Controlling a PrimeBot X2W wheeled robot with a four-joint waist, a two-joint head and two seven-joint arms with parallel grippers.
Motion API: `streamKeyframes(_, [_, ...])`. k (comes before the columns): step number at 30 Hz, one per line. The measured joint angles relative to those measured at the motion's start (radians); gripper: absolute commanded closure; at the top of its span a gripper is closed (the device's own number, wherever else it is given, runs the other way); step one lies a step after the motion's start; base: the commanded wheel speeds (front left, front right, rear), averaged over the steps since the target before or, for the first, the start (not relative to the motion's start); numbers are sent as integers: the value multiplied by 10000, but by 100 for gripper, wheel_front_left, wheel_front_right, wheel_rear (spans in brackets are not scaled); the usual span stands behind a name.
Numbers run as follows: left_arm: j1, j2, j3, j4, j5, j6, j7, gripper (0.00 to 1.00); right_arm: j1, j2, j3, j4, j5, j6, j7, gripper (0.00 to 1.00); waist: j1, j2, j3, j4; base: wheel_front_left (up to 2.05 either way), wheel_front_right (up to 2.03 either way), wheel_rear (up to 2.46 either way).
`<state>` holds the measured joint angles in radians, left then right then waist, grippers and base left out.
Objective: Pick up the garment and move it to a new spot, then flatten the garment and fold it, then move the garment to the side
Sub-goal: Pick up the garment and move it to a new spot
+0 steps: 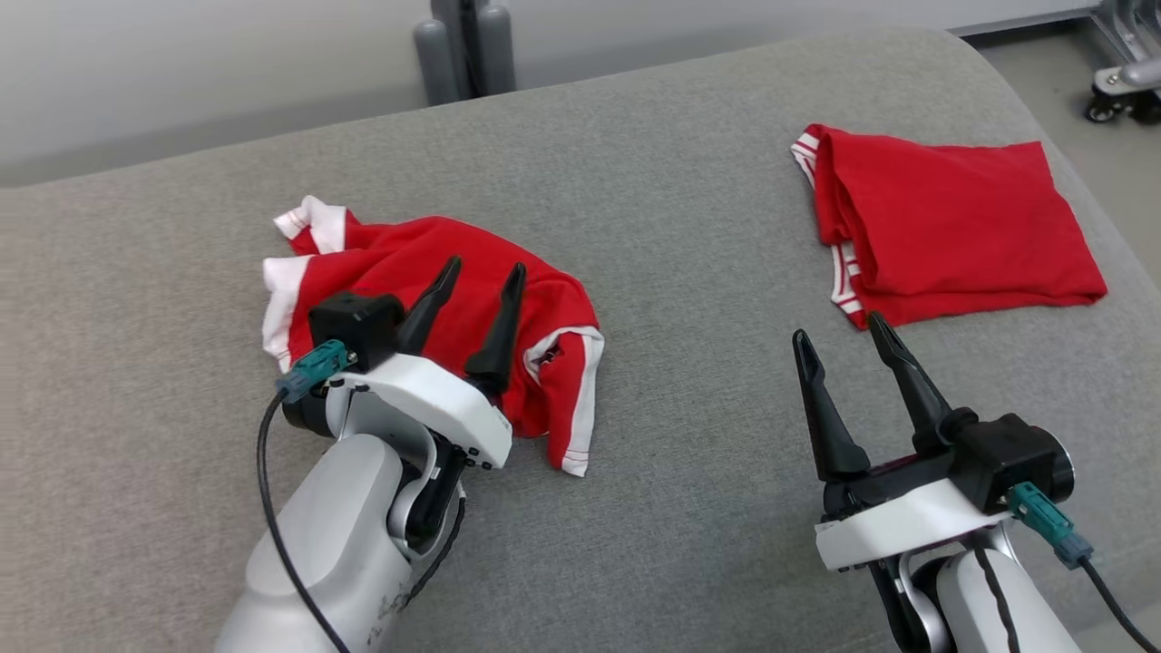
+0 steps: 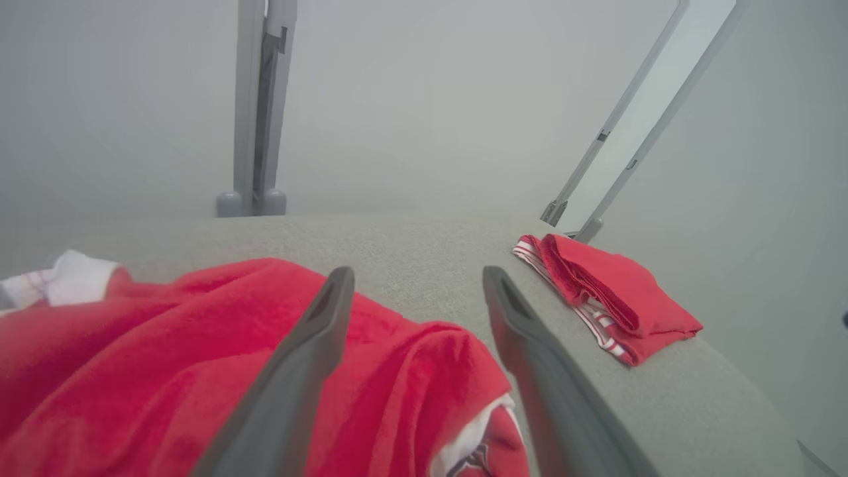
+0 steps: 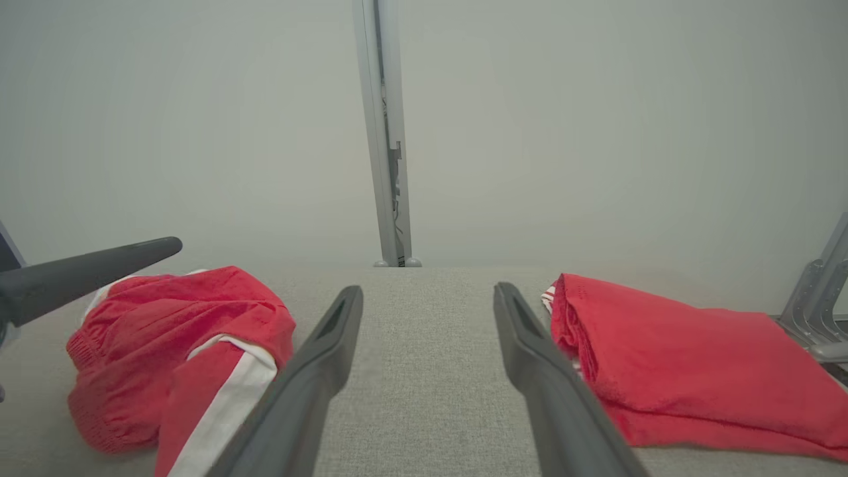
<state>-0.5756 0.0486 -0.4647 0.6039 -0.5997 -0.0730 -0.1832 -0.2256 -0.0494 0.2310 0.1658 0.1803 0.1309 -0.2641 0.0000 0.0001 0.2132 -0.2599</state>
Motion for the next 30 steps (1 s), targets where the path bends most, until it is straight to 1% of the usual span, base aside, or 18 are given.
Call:
streamKeyframes(6, [722, 86, 489, -686, -217, 228, -564, 0, 118, -35, 77, 119, 35, 0, 0, 0, 0, 0, -409, 839, 0, 0, 0])
streamKeyframes(10, [1445, 320, 980, -1482, -267, 433, -732, 0, 252, -88, 132, 153, 140, 0, 0, 0, 0, 0, -703, 1450, 0, 0, 0])
streamKeyframes(14, [2383, 437, 1342, -2345, -67, 673, -775, 0, 368, -125, 56, 155, 199, 0, 0, 0, 0, 0, -997, 2014, 0, 0, 0])
streamKeyframes(17, [3116, 412, 1781, -3005, 94, 836, -786, 0, 637, -121, -58, 159, 199, 0, 0, 0, 0, 0, -1231, 2376, 0, 0, 0])
streamKeyframes(21, [4172, 387, 2232, -3632, 539, 966, -786, 0, 930, -117, -194, 182, 182, 0, 0, 0, 0, 0, -1611, 2718, 0, 0, 0])
streamKeyframes(26, [5449, 276, 2729, -4334, 1080, 991, -800, 0, 1436, -123, -341, 198, 211, 0, 0, 0, 0, 0, -2073, 2989, 0, 0, 0])
streamKeyframes(30, [6185, 180, 3099, -4771, 1781, 991, -800, 0, 1808, -165, -514, 209, 276, 0, 0, 0, 0, 0, -2345, 3113, 0, 0, 0])
